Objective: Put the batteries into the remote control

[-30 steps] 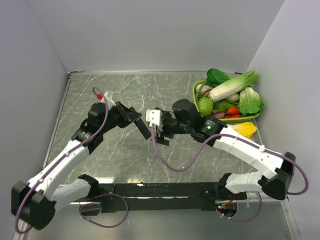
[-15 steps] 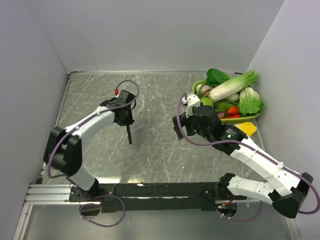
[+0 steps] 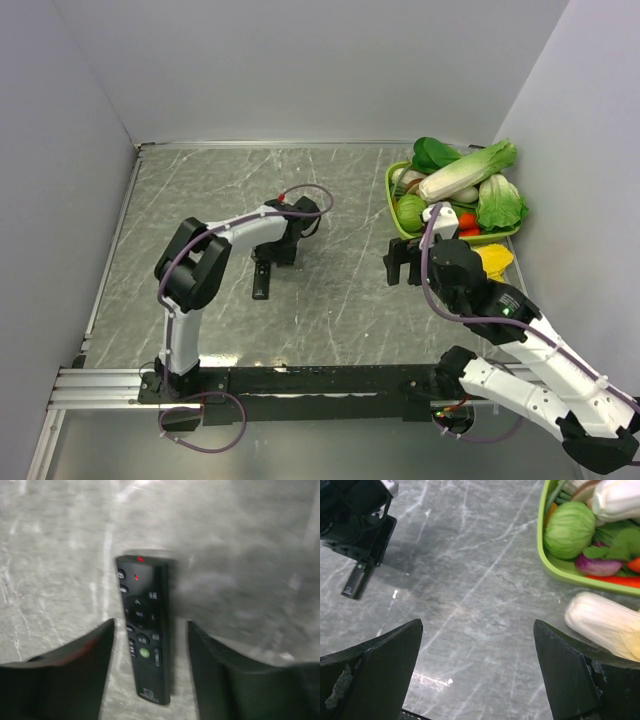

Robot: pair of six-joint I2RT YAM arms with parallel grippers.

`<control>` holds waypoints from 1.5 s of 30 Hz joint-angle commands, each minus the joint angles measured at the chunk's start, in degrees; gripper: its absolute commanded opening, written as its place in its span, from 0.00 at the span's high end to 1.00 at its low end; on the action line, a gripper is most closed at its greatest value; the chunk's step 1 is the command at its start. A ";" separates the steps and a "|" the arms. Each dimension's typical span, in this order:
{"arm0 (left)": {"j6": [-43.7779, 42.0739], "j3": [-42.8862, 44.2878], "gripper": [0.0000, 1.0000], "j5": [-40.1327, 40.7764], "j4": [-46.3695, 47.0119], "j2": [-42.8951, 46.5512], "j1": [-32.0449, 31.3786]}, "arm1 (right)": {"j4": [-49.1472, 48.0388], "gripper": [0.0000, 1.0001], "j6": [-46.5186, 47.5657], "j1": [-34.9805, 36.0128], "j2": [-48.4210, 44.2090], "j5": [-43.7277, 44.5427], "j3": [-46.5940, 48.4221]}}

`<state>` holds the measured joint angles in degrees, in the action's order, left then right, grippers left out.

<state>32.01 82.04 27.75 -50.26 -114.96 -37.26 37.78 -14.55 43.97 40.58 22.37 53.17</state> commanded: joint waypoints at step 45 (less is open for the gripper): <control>3.85 -33.43 0.01 11.28 21.52 101.07 23.19 | -2.89 0.00 4.00 -0.20 -30.82 21.14 -7.99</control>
<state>37.06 48.77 36.34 -27.83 -12.71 -14.33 37.36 -12.25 43.83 10.46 42.04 45.58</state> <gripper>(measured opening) 0.994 0.994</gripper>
